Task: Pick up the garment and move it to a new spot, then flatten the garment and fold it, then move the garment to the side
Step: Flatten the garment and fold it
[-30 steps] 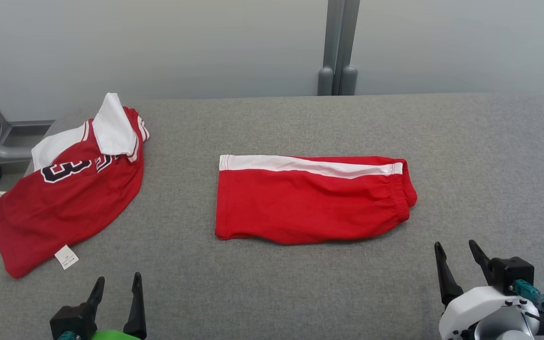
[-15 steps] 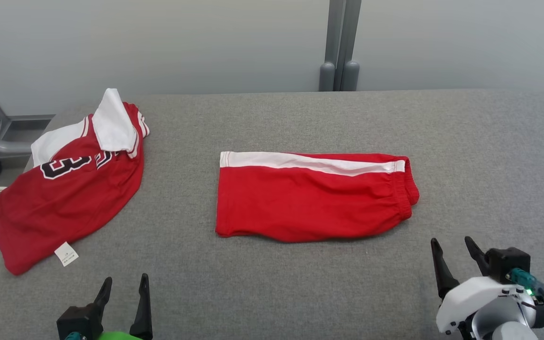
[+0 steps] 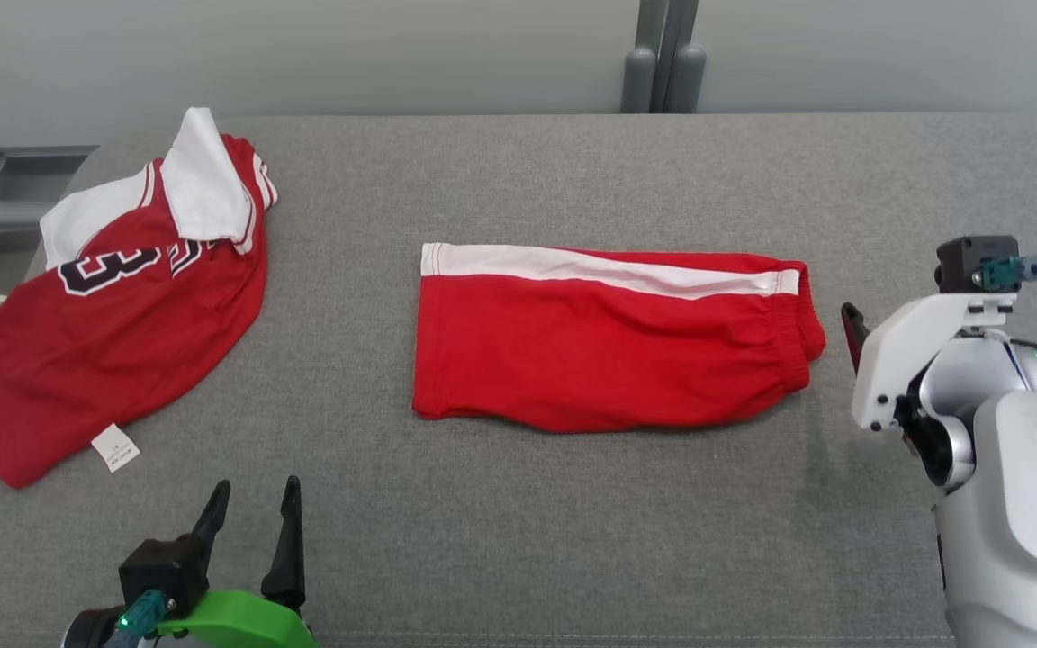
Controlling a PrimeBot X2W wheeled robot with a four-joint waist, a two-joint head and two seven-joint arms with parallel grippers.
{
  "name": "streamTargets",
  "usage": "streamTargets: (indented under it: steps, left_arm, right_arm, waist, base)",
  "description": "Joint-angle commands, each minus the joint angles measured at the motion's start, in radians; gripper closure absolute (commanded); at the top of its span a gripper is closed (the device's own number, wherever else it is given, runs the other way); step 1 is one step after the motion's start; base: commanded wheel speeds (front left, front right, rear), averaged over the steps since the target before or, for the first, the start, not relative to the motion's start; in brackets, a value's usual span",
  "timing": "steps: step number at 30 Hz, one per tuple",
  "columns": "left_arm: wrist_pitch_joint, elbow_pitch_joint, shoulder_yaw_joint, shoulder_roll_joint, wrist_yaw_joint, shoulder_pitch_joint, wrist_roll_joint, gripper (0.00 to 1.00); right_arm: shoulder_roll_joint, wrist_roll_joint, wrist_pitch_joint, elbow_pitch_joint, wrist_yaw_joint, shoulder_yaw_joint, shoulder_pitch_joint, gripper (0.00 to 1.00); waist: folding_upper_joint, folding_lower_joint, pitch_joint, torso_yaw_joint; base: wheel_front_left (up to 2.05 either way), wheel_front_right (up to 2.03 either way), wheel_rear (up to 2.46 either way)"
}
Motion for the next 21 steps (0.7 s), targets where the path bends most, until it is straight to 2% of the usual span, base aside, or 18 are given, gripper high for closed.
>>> streamTargets:
  steps: [1,3,4,7,21]
  left_arm:
    - [-0.003,0.001,-0.004,0.002,-0.004,-0.033,0.003,0.0]
    - [-0.006,0.005,-0.005,0.002,-0.007,-0.04,0.001,0.0]
    - [-0.008,0.016,-0.009,0.002,-0.013,-0.054,-0.003,0.0]
    - [-0.016,0.03,-0.015,0.001,-0.02,-0.077,-0.004,0.0]
    - [-0.038,0.075,-0.033,-0.002,-0.028,-0.126,-0.011,0.0]
  right_arm:
    - [-0.002,-0.017,0.048,0.015,0.0,-0.007,-0.049,0.0]
    - [-0.002,-0.018,0.074,0.027,0.0,-0.019,-0.069,0.0]
    - [-0.002,-0.047,0.122,0.048,0.0,-0.025,-0.096,0.0]
    - [-0.002,-0.039,0.153,0.063,0.0,-0.033,-0.131,0.0]
    - [-0.003,-0.085,0.158,0.089,0.0,-0.065,-0.129,0.0]
  waist:
    - [-0.0001,0.0,0.066,0.036]
    - [-0.0001,0.0,0.079,0.041]
    - [-0.0001,0.0,0.1,0.051]
    - [-0.0001,0.0,0.127,0.066]
    - [-0.0001,0.0,0.158,0.084]
  base:
    - [0.0,0.0,0.0]
    - [0.0,0.0,0.0]
    - [0.0,0.0,0.0]
    - [0.0,0.0,0.0]
    - [0.0,0.0,0.0]
